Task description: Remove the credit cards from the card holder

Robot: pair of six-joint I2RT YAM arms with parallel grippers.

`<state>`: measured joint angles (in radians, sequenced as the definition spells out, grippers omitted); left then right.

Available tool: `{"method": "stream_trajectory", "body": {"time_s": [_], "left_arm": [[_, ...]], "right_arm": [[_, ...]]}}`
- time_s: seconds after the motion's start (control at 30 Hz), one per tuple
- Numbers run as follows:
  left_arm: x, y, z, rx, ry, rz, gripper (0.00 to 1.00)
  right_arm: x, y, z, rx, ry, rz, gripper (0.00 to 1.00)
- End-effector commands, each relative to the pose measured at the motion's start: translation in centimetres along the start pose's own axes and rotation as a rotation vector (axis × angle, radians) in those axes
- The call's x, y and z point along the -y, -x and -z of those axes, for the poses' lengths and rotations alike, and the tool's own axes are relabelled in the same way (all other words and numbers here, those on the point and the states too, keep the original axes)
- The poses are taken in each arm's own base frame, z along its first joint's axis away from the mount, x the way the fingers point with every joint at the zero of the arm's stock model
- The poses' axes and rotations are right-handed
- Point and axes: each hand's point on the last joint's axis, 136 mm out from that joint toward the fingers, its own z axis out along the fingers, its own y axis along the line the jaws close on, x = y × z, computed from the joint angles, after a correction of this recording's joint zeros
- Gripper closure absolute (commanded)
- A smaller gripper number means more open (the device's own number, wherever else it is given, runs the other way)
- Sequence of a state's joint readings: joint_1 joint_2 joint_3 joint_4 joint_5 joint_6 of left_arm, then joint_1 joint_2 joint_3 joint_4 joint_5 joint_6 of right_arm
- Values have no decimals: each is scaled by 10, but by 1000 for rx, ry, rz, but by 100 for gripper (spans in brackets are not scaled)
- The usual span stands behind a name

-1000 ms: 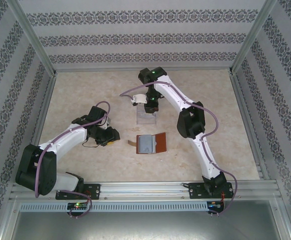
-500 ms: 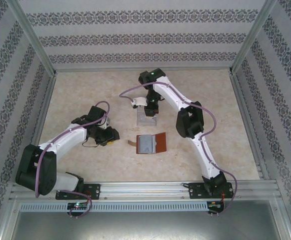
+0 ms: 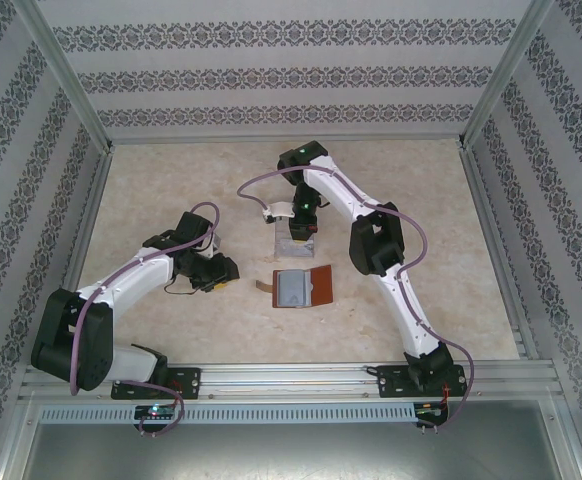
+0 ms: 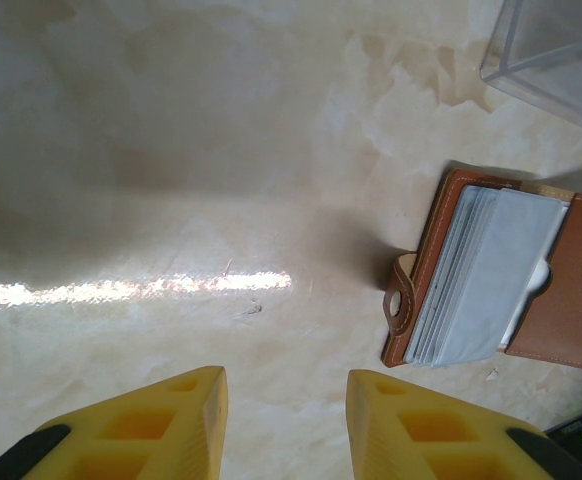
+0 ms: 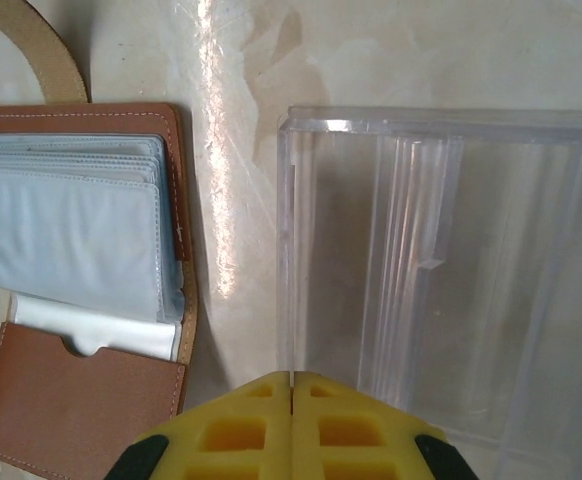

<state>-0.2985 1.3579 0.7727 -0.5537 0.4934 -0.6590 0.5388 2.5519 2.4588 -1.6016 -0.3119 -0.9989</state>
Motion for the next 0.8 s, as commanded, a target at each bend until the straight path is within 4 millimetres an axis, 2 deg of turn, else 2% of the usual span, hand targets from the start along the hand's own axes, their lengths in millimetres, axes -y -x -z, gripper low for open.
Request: {"method": "stream_trajectory", "body": {"time_s": [0.0, 0.13, 0.3, 0.6, 0.77], "left_arm": [[-3, 4, 3, 10, 5, 11, 64], [-2, 4, 4, 11, 2, 11, 64], [-2, 4, 4, 12, 2, 10, 64], [1, 7, 7, 20, -4, 8, 64], [11, 10, 10, 24, -39, 1, 64]], "right_arm": [[-9, 1, -9, 2, 73, -3, 100], [-8, 0, -9, 0, 68, -6, 93], [-4, 2, 2, 5, 26, 2, 85], [1, 1, 25, 5, -67, 25, 83], [-1, 4, 36, 33, -88, 25, 83]]}}
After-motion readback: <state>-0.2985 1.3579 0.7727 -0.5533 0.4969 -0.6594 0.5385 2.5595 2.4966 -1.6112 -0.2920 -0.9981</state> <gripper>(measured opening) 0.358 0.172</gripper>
